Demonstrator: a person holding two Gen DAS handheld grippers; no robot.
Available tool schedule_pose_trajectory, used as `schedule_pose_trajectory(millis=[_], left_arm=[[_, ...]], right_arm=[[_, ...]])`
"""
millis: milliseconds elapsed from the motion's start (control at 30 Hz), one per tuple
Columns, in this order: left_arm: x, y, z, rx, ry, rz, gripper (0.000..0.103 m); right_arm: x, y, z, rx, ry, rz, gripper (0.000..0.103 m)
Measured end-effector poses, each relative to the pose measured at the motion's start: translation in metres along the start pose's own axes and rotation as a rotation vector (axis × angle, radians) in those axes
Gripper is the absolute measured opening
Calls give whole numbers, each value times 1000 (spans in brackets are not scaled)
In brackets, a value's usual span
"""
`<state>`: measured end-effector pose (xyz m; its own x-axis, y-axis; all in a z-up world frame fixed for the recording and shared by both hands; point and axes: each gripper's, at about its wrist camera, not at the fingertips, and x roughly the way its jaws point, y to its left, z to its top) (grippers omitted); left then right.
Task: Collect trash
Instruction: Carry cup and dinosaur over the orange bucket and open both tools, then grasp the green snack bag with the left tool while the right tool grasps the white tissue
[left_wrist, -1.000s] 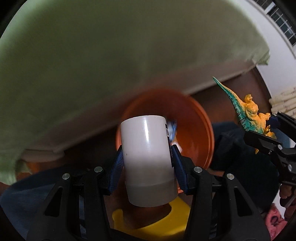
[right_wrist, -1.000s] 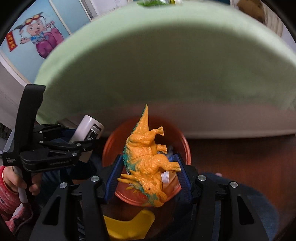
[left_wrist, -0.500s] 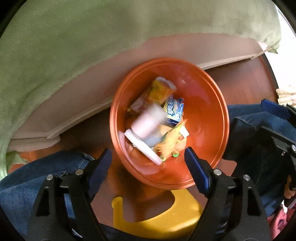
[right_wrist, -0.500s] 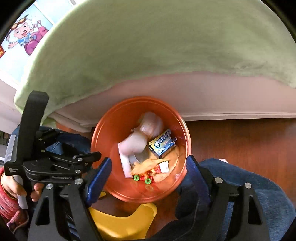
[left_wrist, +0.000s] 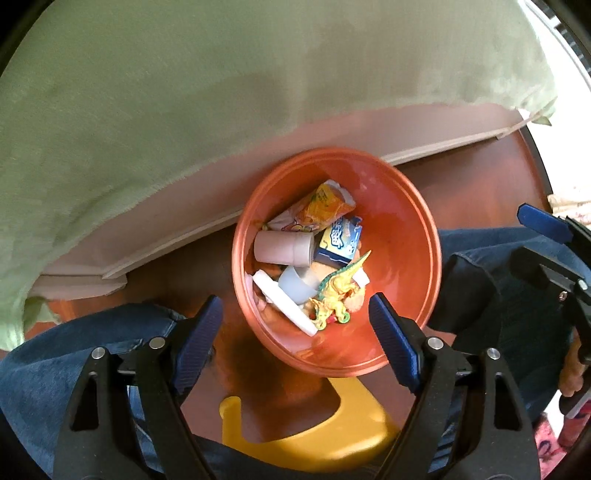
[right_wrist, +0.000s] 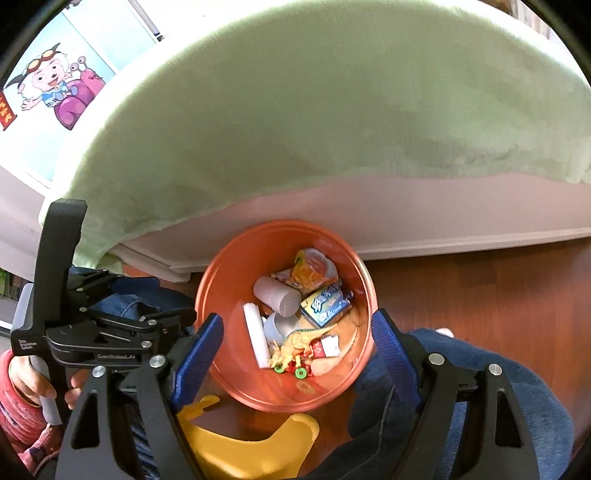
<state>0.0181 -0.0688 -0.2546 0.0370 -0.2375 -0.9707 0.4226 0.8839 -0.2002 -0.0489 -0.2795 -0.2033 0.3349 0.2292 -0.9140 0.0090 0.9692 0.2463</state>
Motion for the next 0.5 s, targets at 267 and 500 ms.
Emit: schedule_pose_trajectory(millis=[267, 500], left_arm=[[-60, -5, 16, 15, -95, -65, 79], [-149, 7, 69, 4, -261, -196, 85]], right_arm=[[-29, 1, 16, -7, -81, 14, 80], [-50, -1, 24, -1, -142, 24, 81]])
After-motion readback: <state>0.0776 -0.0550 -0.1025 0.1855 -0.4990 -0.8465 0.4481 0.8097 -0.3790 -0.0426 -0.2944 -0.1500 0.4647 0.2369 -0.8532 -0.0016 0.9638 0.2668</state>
